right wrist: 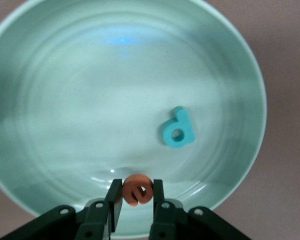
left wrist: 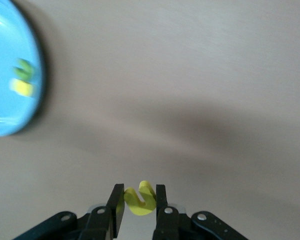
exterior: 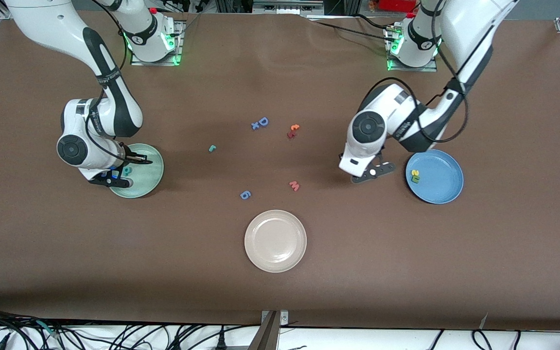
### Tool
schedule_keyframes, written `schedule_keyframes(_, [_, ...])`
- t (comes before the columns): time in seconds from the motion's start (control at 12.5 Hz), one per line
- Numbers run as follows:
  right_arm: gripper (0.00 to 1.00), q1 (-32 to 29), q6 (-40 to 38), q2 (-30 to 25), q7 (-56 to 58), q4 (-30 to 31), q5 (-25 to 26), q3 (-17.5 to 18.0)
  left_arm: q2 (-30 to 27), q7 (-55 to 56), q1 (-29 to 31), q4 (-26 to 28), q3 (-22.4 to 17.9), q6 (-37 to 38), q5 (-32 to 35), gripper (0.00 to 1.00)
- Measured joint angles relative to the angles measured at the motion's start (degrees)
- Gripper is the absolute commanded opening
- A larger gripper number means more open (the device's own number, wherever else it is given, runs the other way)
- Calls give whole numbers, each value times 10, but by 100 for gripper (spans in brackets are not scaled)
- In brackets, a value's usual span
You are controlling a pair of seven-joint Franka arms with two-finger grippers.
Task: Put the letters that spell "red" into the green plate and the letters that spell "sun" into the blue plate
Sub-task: 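Place the u on the blue plate while the right gripper drops e on green plate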
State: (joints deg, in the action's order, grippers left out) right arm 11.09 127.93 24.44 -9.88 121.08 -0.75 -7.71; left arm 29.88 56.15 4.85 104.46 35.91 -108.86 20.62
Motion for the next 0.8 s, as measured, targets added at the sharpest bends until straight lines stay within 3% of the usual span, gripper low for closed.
schedule_keyframes(0.08, [33, -3, 2, 3, 3, 0, 0, 0, -1, -69, 25, -17, 0, 40, -4, 17])
schedule_keyframes(0.24, [73, -6, 4, 5, 7, 0, 0, 0, -2, -208, 92, -29, -2, 67, -6, 17])
schedule_keyframes(0.32, [79, -6, 4, 5, 7, 0, 0, 0, -2, -261, 122, -29, -3, 69, -6, 17])
schedule_keyframes(0.8, [79, -5, 6, -6, -33, -6, -1, 21, 22, -500, 251, -22, -8, 58, -6, 17])
